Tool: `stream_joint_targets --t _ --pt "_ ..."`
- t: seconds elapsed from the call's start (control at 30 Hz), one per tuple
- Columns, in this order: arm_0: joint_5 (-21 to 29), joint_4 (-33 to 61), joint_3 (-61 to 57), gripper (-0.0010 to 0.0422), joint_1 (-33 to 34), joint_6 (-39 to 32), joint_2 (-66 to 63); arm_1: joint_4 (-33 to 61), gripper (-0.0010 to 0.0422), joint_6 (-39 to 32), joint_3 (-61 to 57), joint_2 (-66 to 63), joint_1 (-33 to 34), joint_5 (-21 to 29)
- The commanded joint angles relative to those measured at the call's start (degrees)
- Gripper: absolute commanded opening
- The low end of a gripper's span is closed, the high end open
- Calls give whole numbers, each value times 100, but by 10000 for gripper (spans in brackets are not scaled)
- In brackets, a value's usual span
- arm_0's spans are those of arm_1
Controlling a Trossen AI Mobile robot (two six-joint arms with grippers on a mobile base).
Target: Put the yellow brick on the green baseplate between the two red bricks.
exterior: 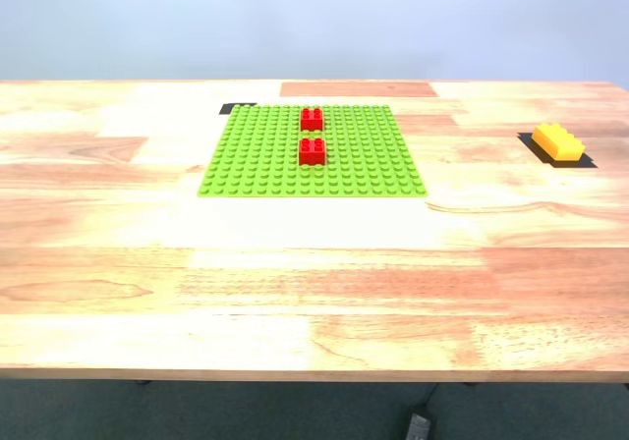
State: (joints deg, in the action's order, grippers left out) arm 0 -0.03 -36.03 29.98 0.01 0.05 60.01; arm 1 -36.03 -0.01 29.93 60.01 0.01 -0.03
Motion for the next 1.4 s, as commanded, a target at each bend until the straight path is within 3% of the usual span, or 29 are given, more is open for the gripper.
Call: stream_joint_targets --t 0.03,0.27,0.4,0.53,0.73,0.9,1.0,1.13,1.27,1.4 --pt "11 7 -2 0 0 4 -4 7 0 31 0 -7 2 7" --pt "107 17 -61 0 0 -7 -31 9 0 81 0 -7 2 13" --pt "960 197 0 0 0 -52 -101 11 0 -22 0 -7 -4 13" --pt "2028 1099 337 0 0 -310 -221 317 0 -57 31 -59 -2 22" --pt "3462 4177 1373 0 0 -1318 -385 2645 0 -232 920 -35 105 44" --pt "3657 6789 2319 0 0 -2258 -396 5182 0 -173 2321 361 223 35" --pt "3650 7779 2765 0 0 -2511 -396 6483 0 221 3276 811 243 4" --pt "3654 8317 3143 0 0 -2544 -463 8006 0 531 4553 1499 232 -450" --pt "3650 8223 3237 0 0 -2540 -640 9324 11 535 5766 2258 219 -428" --pt "3650 8107 3226 0 0 -2538 -787 10297 78 625 6673 2973 229 -431"
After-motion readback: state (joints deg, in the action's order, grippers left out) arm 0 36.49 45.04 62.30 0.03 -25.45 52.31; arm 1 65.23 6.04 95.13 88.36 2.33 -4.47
